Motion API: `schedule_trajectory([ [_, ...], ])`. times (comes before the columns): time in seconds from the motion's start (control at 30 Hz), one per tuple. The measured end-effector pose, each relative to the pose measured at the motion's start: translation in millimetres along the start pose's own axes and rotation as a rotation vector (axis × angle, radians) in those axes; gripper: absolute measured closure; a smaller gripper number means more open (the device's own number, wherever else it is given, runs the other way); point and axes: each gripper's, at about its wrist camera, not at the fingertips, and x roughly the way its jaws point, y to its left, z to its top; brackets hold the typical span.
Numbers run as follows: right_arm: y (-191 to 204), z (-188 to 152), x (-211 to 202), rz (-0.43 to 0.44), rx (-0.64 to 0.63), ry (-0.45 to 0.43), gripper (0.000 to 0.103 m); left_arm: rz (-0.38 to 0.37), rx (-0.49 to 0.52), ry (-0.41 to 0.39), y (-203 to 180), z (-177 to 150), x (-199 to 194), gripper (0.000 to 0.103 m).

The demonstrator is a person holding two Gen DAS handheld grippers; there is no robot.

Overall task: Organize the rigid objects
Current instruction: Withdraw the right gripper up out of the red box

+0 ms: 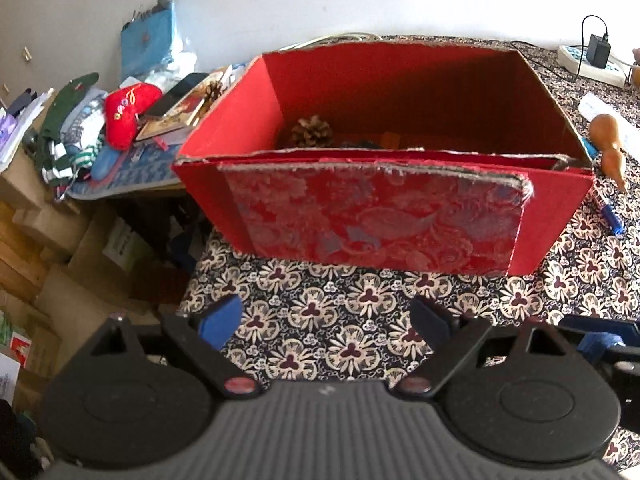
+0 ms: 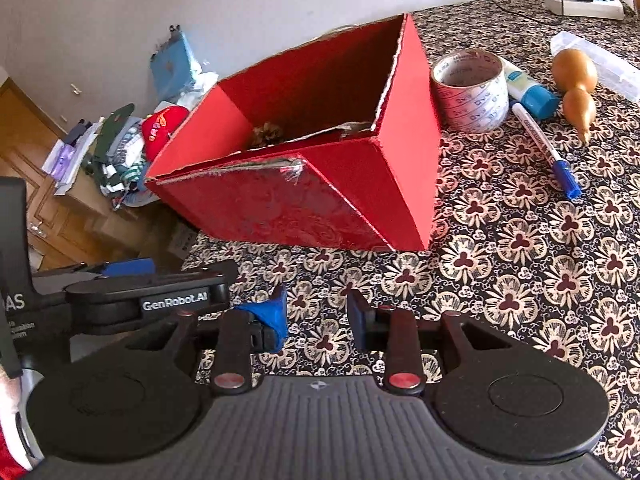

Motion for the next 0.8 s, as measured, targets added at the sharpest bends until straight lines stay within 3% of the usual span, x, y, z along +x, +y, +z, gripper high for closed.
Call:
schedule_trajectory([
  [0.37, 14.6, 29.5, 0.3, -0.089, 0.032, -0.006, 0.087, -0.061, 0.010, 0.016, 19.9, 29.1, 2.8, 0.012],
  [0.8, 40.0, 78.7, 3.1, -0.152, 0.068, -0.127, 0.087, -0.097, 0.075, -0.088, 39.4, 88.4, 7.4, 0.012],
])
